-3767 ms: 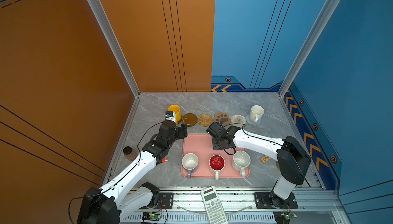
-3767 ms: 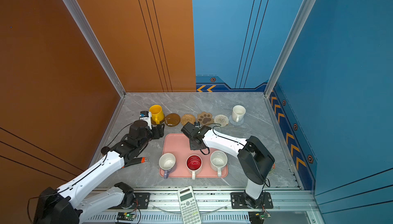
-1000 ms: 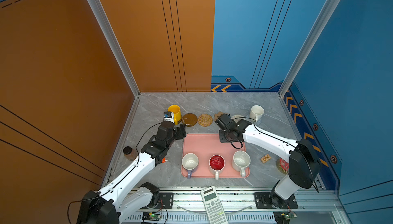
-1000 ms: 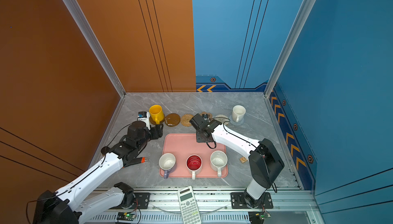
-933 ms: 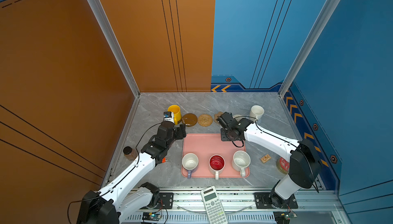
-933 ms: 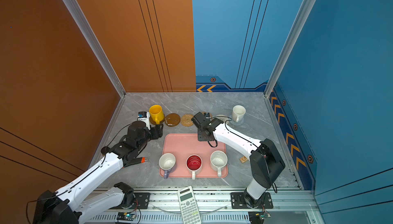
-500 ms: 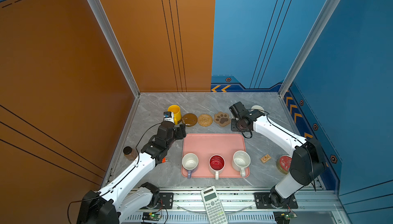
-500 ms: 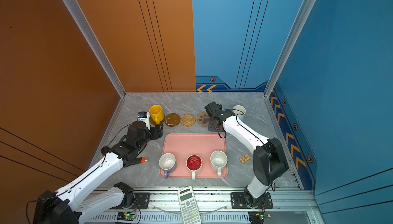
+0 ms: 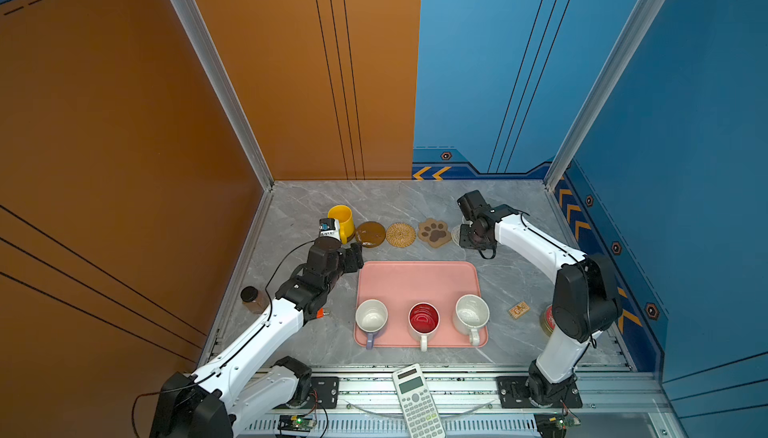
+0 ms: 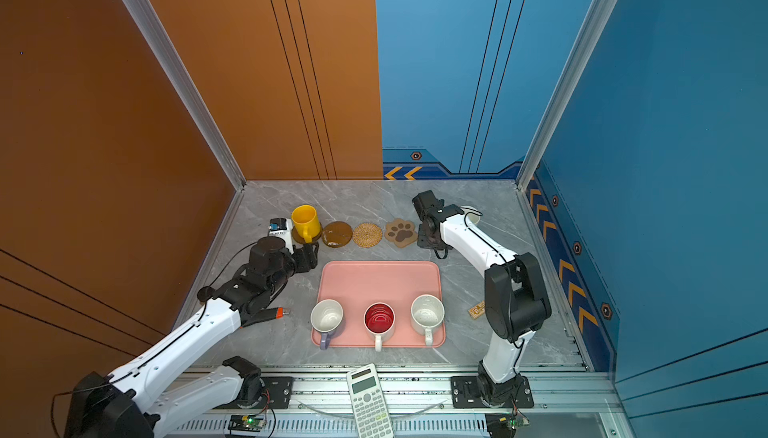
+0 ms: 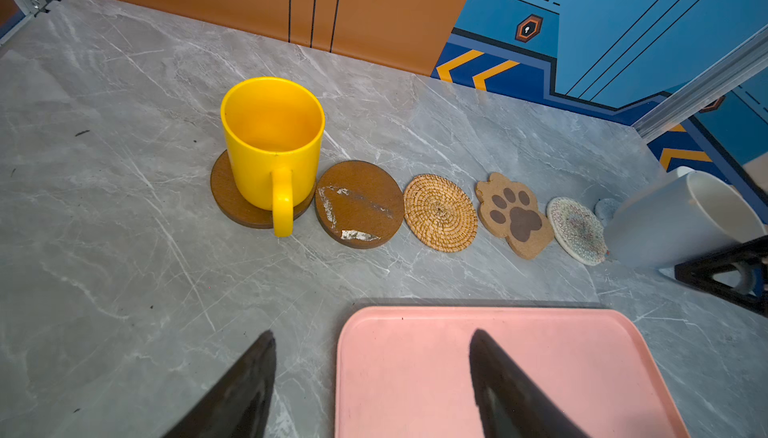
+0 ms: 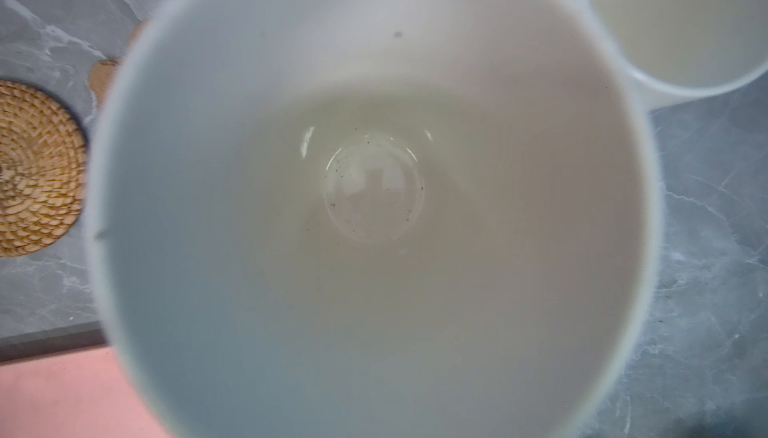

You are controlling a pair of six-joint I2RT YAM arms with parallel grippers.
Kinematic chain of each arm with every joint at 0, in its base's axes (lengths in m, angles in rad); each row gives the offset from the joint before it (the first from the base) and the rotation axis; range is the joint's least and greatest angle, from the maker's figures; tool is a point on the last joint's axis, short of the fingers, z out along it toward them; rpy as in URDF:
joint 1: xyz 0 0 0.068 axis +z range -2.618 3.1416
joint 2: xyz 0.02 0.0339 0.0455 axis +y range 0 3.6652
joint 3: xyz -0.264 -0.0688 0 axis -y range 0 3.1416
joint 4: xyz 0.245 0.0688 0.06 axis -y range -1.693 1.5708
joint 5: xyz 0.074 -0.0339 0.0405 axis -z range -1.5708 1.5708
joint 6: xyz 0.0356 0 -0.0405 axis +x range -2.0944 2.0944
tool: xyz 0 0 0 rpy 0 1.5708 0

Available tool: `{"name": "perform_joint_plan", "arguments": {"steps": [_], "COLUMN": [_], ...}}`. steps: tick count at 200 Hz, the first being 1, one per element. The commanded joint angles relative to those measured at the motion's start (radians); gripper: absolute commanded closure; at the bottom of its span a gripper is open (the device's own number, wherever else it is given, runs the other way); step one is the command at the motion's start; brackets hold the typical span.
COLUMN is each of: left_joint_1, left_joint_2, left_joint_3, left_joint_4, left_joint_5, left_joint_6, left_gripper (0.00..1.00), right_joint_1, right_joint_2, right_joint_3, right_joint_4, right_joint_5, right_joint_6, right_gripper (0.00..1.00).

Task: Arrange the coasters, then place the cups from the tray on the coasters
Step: 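Carry the blue-handled white mug with the right gripper over the speckled coaster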

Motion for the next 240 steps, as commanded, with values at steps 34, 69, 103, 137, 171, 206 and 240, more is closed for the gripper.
{"name": "perform_joint_plan", "arguments": {"steps": [34,69,103,137,171,206,240], "left_joint_1": [0.008,0.008,0.009,0.009,0.008,0.009,0.009], "left_joint_2": [-0.017,-0.018,-0.023,-0.024,-0.026,-0.032,-0.032], "left_joint_3": [-0.009,-0.01,-0.01,-0.01,-0.01,-0.012,-0.01], "left_joint_4": [0.003,0.0,-0.001,0.002,0.001,-0.002,-0.007], "left_joint_5": [-0.002,-0.005,-0.003,-0.003,-0.002,-0.005,-0.008], "left_joint_6": [-0.007,-0.005,-0.005,-0.006,-0.005,-0.005,-0.006], "left_gripper": [0.26,0.26,0.26,0.26,0.26,0.26,0.26], "right_joint_1": [-0.024,-0.034,-0.039,-0.041,-0.044,-0.045,-0.048], "right_joint_2": [0.035,0.072,0.096,0.099,0.117,0.135,0.15], "right_joint_3": [0.085,0.102,0.113,0.115,0.129,0.136,0.144], "right_joint_4": [0.077,0.08,0.087,0.105,0.107,0.108,0.11], "right_joint_5": [-0.009,-0.008,-0.01,-0.01,-0.014,-0.013,-0.014], "right_joint_6": [-0.024,-0.027,-0.035,-0.04,-0.047,-0.048,-0.055], "right_gripper": [1.0,1.0,1.0,1.0,1.0,1.0,1.0]}}
